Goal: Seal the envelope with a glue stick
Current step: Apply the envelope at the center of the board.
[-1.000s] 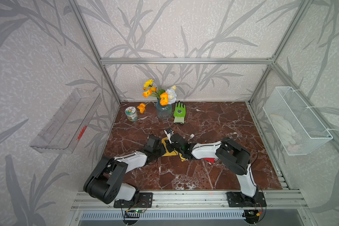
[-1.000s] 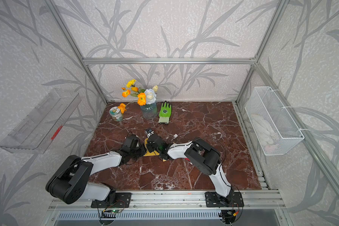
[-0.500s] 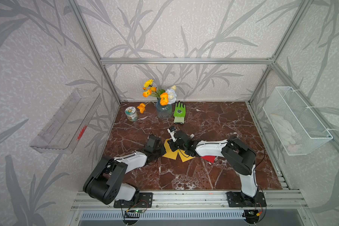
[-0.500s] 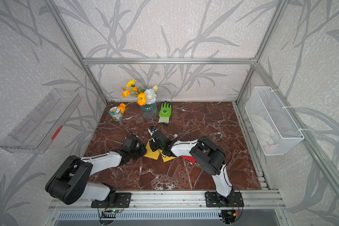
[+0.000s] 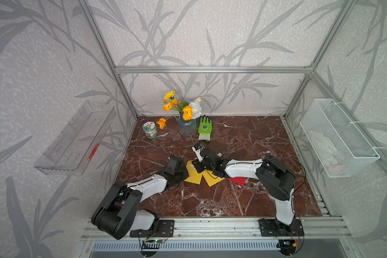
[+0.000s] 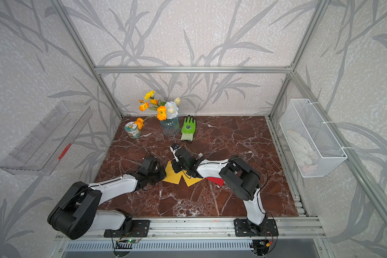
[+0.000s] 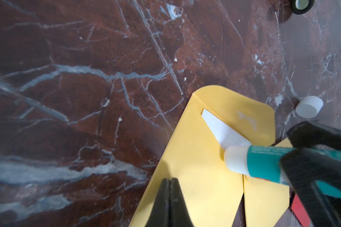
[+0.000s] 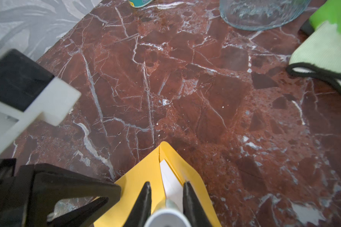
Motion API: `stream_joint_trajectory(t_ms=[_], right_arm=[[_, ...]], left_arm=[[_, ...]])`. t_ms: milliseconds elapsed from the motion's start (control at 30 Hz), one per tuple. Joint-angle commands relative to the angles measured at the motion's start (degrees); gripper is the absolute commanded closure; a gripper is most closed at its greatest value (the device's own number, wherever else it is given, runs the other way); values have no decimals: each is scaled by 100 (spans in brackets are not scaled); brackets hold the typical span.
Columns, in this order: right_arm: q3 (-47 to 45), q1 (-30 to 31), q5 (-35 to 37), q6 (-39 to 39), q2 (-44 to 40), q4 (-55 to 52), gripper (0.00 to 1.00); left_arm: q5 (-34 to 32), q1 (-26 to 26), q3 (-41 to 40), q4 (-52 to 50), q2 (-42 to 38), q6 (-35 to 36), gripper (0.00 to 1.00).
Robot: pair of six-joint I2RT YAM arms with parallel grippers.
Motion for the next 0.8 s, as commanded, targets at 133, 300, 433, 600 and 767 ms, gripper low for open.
stream_joint_trajectory(t_ms=[133, 300, 433, 600, 767], right_arm=[[-184, 114, 237, -21, 183, -58, 100], [-166, 190, 325, -269, 341, 58, 100], [-33, 354, 535, -689, 473, -15, 100], [34, 485, 758, -1001, 590, -29, 100], [-19, 521, 693, -1032, 666, 90, 100]], left_arm=[[-150, -27, -167, -1656, -22, 75, 100], [98, -36, -8, -1743, -443, 155, 96], [263, -34, 91, -1637, -312, 304, 95], [555, -45, -101, -915, -169, 193, 95], [583, -46, -129, -377, -393, 200, 94]])
